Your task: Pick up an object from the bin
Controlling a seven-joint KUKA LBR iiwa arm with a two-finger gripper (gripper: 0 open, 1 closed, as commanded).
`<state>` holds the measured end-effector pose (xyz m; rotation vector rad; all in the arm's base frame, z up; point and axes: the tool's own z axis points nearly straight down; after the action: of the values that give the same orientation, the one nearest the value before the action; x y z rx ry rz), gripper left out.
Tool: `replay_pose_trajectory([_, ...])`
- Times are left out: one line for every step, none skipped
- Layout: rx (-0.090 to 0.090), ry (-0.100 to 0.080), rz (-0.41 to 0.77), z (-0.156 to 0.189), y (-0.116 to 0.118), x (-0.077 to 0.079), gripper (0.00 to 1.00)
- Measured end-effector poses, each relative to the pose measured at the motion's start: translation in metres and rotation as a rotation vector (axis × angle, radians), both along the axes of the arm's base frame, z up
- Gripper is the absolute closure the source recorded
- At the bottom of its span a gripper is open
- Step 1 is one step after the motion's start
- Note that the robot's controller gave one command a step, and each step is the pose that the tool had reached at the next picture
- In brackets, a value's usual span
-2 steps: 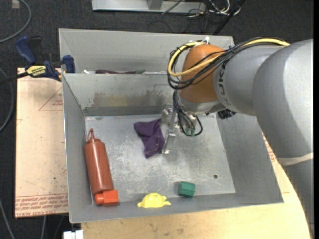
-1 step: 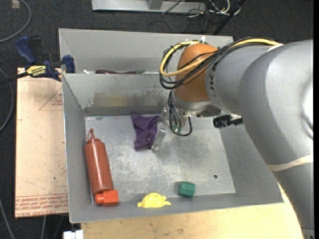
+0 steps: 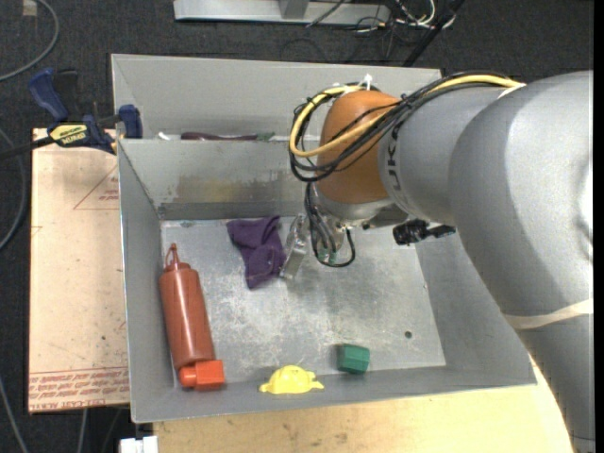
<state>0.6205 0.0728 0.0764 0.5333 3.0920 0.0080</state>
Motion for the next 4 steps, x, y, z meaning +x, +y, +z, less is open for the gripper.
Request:
replay_pose_trajectory([0.0,0.0,0.0,0.0,0.0,0.0,1.0])
replay_pose_trajectory([-0.001,0.004,0.02,0.035,0.0,-0.005,1.0])
replay_pose_trajectory([0.0,-0.003,0.059,0.069,0.0,-0.003,1.0])
replay_pose_trajectory([-0.001,0.0,0.134,0.091,0.003,-0.006,1.0])
